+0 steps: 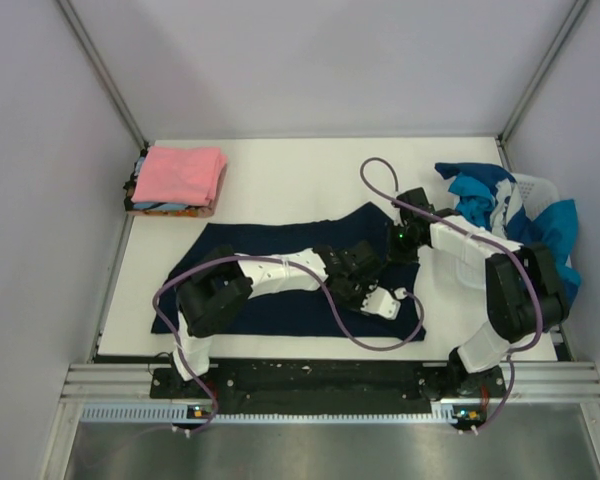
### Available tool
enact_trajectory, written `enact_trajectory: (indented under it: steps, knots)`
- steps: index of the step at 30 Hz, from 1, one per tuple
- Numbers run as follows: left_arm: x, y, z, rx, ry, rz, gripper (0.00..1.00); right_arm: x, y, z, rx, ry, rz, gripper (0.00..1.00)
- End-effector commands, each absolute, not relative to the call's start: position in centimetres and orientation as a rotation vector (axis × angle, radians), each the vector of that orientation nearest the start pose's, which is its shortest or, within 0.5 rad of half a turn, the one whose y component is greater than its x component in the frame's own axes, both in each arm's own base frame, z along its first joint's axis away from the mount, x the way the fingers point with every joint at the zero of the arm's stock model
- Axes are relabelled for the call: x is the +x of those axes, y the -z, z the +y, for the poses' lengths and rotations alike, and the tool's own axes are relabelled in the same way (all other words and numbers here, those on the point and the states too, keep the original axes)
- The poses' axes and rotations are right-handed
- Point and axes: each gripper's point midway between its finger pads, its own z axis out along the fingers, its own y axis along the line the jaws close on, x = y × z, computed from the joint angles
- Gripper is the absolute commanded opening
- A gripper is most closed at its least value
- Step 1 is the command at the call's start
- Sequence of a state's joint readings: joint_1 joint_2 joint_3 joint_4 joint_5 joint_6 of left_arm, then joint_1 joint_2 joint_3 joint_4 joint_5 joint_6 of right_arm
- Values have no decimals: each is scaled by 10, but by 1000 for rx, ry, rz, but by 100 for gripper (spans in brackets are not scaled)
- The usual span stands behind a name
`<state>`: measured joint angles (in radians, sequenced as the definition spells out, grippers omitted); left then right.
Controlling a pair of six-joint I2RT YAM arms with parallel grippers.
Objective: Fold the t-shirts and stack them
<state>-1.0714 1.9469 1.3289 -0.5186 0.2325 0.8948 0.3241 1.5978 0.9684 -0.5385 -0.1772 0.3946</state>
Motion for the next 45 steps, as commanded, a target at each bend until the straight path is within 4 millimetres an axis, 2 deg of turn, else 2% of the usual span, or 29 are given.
enact_trajectory:
  steps: [1, 3, 8, 11, 13, 15, 17, 22, 25, 29, 30, 32, 33, 38, 43, 45]
  knots:
    - [183, -33, -373, -2932, -532, -1784, 39, 297, -57, 142, 32, -412, 2732, 0]
    - [179, -33, -368, -2917, -544, -1762, 42, 297, -58, 142, 30, -411, 2732, 0]
    - [177, -27, -363, -2886, -528, -1746, 41, 298, -61, 143, 22, -416, 2725, 0]
    - [162, -40, -360, -2864, -624, -1686, 45, 298, -62, 142, 21, -410, 2725, 0]
    - [154, -56, -359, -2895, -707, -1644, 49, 297, -62, 142, 17, -409, 2727, 0]
    - [148, -61, -358, -2921, -742, -1609, 52, 298, -63, 142, 17, -407, 2723, 0]
    - [151, -56, -356, -2915, -713, -1620, 52, 297, -62, 142, 15, -409, 2727, 0]
    - [175, -40, -358, -2873, -517, -1725, 49, 297, -63, 143, 8, -418, 2726, 0]
    - [172, -35, -360, -2848, -543, -1730, 46, 297, -63, 142, 4, -414, 2722, 0]
    - [175, -30, -363, -2829, -531, -1768, 29, 298, -64, 142, -2, -413, 2720, 0]
    - [176, -29, -364, -2828, -521, -1770, 23, 299, -65, 143, -6, -412, 2717, 0]
    - [179, -31, -365, -2828, -510, -1790, 4, 299, -66, 141, -3, -406, 2713, 0]
    - [179, -34, -366, -2832, -512, -1799, 0, 299, -67, 141, -4, -403, 2709, 0]
    - [181, -53, -367, -2832, -548, -1879, 0, 296, -66, 137, -25, -381, 2709, 0]
    - [178, -67, -362, -2763, -718, -1924, 1, 299, -73, 140, -36, -399, 2688, 0]
    - [179, -65, -361, -2770, -714, -1910, 8, 301, -75, 141, -40, -405, 2683, 0]
